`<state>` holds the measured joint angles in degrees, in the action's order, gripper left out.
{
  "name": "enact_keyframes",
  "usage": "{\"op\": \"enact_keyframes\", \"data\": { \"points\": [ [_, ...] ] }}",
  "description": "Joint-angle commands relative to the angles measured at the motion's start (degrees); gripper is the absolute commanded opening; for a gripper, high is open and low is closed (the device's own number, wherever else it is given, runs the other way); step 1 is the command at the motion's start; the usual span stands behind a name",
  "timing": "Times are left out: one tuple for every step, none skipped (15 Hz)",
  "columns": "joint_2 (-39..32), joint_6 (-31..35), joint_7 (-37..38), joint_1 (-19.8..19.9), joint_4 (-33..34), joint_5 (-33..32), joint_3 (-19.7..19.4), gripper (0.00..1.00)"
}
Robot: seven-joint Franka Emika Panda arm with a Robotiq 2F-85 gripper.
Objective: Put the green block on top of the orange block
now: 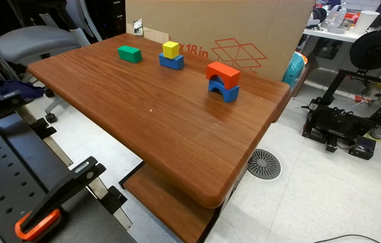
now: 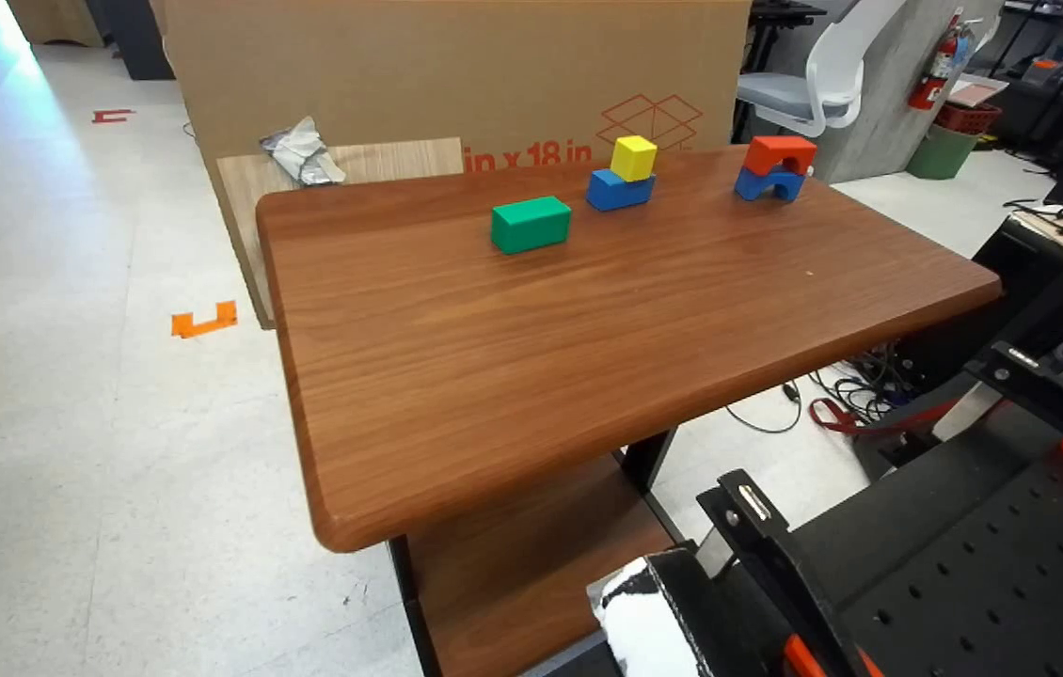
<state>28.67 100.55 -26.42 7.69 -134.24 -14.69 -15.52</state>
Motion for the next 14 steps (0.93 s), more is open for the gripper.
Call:
{"op": "enact_keyframes", "data": {
  "points": [
    [-1.3, 4.9, 0.8, -1.4, -1.9, -2.1, 2.4, 1.00],
    [-2.0, 6.4, 1.4, -2.0, -2.4, -2.0, 3.3, 1.00],
    [-2.9, 8.7, 2.8, -2.6, -3.0, -1.2, 4.3, 1.00],
    [-4.1, 10.9, 3.9, -3.3, -3.5, -0.8, 5.3, 1.00],
    [-5.8, 13.0, 5.5, -4.1, -4.0, -0.4, 6.4, 1.00],
    [-7.4, 14.3, 6.9, -4.8, -4.0, -0.1, 7.6, 1.00],
    [-9.3, 16.2, 8.3, -5.6, -4.4, 0.0, 8.8, 1.00],
    [-10.8, 18.1, 10.1, -6.2, -4.7, -0.1, 10.0, 1.00],
    [-12.9, 20.3, 12.1, -6.8, -4.9, -0.1, 11.2, 1.00],
    [-15.1, 22.4, 14.2, -7.3, -4.8, -0.4, 12.4, 1.00],
    [-17.8, 24.7, 16.5, -7.7, -4.6, -0.8, 13.6, 1.00],
    [-20.2, 25.6, 18.5, -8.0, -3.9, -1.1, 14.7, 1.00],
    [-22.5, 26.6, 20.3, -8.3, -3.3, -1.7, 15.7, 1.00],
    [-24.9, 27.5, 21.9, -8.6, -2.7, -1.5, 16.4, 1.00]
  ]
}}
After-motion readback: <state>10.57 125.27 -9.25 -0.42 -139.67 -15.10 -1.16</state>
